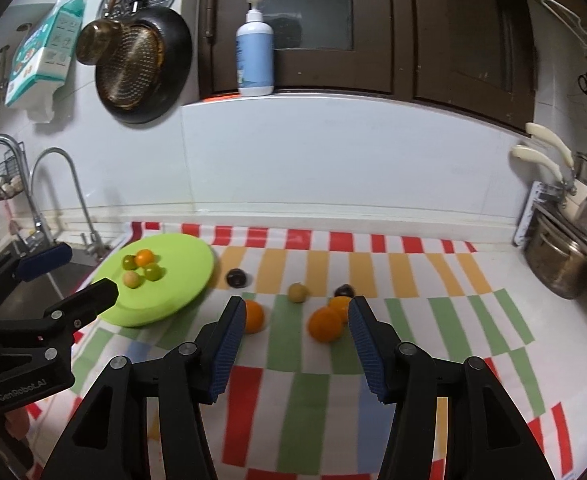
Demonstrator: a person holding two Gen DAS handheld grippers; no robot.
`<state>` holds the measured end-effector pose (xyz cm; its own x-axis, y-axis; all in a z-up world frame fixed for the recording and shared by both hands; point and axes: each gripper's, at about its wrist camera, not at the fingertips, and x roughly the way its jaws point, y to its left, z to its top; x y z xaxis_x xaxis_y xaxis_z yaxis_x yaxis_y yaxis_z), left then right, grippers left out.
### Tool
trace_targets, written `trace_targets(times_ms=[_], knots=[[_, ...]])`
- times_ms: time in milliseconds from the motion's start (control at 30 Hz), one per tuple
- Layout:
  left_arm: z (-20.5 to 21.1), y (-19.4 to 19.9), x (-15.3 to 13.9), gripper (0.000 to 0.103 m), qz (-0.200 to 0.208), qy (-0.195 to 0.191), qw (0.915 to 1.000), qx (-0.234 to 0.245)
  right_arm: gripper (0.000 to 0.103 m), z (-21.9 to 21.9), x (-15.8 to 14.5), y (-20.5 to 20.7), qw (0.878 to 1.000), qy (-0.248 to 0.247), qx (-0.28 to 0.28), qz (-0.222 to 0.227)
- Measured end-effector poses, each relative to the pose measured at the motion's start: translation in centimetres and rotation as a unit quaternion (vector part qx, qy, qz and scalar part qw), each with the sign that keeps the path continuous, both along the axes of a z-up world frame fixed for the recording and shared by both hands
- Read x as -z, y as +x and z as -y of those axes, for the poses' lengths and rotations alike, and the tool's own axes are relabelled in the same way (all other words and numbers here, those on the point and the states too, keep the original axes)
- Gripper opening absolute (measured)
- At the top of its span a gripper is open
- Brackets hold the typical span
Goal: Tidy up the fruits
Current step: 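Withdraw both open tools from the plate toward the oranges, then close the right tool on a large orange while the left tool approaches another orange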
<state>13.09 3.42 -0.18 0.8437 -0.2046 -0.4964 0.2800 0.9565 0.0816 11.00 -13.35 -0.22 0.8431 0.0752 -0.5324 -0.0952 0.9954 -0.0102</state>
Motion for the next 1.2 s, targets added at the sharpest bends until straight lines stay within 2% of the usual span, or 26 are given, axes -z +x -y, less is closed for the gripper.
trace_targets(times_ms=[200, 633, 833, 1200], knots=[[1.3, 1.6, 1.2, 0.075, -0.002, 0.013, 0.9995, 0.027, 0.054, 0.6, 1.0, 1.0, 1.000, -0.017, 0.007, -0.005], [3.1, 5.8, 5.2, 0.075, -0.049, 0.025, 0.9960, 0.070, 0.054, 1.3, 5.0, 4.4, 0.998, -0.015, 0.005, -0.057], [3.8, 7.6, 7.1, 0.070, -0.078, 0.027, 0.9934, 0.080, 0.054, 1.5, 6.7, 6.2, 0.997, -0.018, 0.001, -0.081], [5.2, 10.6, 9.4, 0.058, -0.136, 0.005, 0.9861, 0.095, 0.054, 2.1, 9.2, 9.2, 0.993, -0.001, -0.009, -0.117]])
